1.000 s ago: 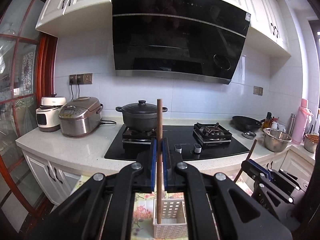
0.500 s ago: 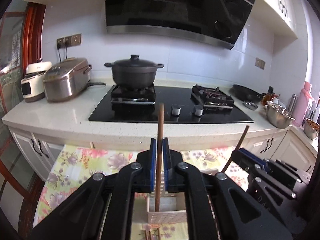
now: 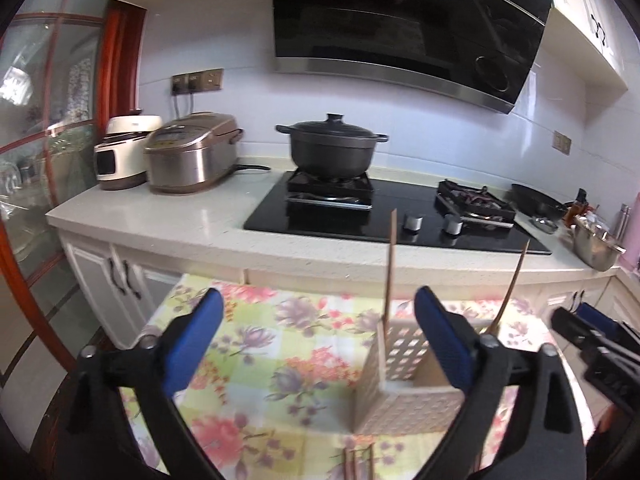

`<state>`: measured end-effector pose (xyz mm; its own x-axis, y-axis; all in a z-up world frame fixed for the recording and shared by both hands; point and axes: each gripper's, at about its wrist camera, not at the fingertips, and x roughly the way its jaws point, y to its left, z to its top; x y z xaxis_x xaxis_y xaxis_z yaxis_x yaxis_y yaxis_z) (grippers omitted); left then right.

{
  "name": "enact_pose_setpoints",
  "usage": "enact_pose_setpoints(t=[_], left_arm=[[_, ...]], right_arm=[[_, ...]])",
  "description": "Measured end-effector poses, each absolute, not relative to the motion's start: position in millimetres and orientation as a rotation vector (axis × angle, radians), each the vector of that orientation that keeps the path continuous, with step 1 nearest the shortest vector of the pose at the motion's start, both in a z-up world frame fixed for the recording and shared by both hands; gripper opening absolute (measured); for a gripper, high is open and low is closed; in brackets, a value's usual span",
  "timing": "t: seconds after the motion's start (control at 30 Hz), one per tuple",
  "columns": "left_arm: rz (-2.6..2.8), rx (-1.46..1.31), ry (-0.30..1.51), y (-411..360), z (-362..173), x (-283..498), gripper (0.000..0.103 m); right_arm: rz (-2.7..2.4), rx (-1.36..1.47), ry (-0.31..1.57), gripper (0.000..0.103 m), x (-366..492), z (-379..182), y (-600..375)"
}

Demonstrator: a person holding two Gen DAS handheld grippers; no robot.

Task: Organize utensils
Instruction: 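Open both grippers and withdraw them from the caddy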

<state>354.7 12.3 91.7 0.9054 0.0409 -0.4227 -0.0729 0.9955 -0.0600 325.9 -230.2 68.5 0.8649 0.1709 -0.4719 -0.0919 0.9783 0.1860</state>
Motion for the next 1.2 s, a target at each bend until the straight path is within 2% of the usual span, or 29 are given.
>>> enact_pose_setpoints(t=[0.3,0.5,0.63,0.87,1.2], left_arm=[[0.077,-0.003,0.488,10.7,41.3,303.5,0.098],[0.084,0.025,0.557,1.6,0.0,274.5,0.098],[0.081,-0.003,0.627,4.2,-28.8,264.9,0.098],[0.085,-0.045,0.736,13.1,-65.5,268.6,0.084],[0.086,-0.012,0.754,10.8,-81.5,267.8,0.082]], right_arm=[[0.133,0.111,0.53,0.062,259.0,18.3,-232.8],[0.124,0.093,0.609,0.059,234.8,-24.4,-225.7],[0.095,0.143,0.696,0.053,233.0,-54.7,-229.5],[0.037,0.179,0.83,0.039,242.8,-91.5,-232.4],[0.016,0.153,0.877,0.031,251.4,-101.3,-218.3]])
